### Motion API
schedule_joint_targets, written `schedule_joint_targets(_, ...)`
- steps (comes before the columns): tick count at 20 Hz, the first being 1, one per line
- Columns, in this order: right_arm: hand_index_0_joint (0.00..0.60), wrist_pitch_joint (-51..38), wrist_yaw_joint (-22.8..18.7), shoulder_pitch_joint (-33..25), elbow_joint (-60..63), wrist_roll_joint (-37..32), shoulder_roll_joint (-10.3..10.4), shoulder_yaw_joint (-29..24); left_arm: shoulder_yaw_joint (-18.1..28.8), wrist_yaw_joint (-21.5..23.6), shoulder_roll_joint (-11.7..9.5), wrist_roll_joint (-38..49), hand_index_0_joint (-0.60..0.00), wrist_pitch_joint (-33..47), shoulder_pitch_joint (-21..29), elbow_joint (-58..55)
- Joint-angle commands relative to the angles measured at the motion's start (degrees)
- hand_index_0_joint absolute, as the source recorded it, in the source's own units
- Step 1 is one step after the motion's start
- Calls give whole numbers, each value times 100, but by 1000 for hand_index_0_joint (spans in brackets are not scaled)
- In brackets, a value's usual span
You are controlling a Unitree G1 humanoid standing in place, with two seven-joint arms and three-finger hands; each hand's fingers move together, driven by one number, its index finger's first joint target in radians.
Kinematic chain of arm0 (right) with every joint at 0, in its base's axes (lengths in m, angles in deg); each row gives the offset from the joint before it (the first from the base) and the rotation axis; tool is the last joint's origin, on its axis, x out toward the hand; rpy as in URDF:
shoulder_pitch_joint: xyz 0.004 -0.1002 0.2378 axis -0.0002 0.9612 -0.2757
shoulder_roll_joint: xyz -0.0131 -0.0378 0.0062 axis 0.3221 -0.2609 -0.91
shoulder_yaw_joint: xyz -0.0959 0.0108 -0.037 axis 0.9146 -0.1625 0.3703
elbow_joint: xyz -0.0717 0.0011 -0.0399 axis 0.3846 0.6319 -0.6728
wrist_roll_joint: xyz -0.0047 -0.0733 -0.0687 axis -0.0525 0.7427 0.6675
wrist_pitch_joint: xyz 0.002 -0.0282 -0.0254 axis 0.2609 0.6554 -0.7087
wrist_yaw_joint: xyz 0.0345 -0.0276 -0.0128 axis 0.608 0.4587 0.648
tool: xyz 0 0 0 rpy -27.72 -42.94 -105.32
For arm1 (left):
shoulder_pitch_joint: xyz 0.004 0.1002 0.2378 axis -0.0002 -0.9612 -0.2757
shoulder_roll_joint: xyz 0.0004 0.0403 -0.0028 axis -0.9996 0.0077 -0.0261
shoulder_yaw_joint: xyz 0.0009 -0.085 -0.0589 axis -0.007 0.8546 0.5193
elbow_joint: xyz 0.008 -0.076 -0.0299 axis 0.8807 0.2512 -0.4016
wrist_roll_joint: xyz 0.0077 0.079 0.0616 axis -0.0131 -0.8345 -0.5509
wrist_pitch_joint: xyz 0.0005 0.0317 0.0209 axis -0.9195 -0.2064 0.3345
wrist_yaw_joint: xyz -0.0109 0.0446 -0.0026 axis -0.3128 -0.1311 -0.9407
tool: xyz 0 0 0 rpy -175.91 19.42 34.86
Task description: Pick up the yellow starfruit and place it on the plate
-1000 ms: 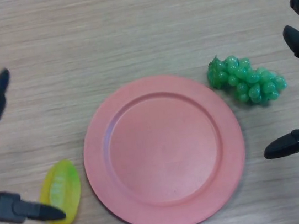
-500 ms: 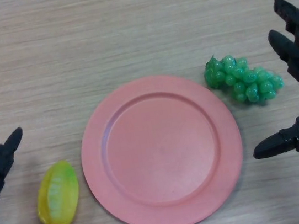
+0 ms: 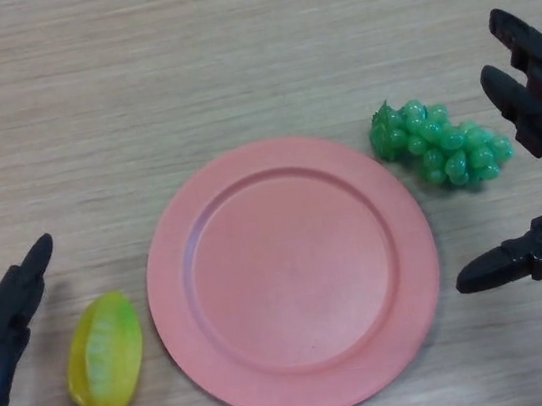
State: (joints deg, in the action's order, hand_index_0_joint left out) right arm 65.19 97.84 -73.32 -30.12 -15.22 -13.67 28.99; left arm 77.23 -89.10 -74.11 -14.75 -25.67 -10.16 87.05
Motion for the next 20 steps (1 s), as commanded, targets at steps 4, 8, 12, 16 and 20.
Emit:
schedule_joint_targets(4,0,-880,-17,-109,-345,-80,-172,-445,222,962,-363,-526,0,1181,155,282)
schedule_joint_targets(8,0,-850,-50,-99,-396,-124,-166,-438,180,1085,-368,-536,-400,1291,147,411)
schedule_joint_targets(12,0,-810,-58,-39,-465,-133,-130,-393,192,1176,-445,-723,-600,1786,95,706)
schedule_joint_targets(16,0,-666,-67,-16,-573,-182,-123,-373,327,953,-494,-1039,-600,1750,-52,657)
schedule_joint_targets(20,0,-589,-72,-45,-639,-142,-122,-356,676,869,-481,-1011,-600,1494,-84,248)
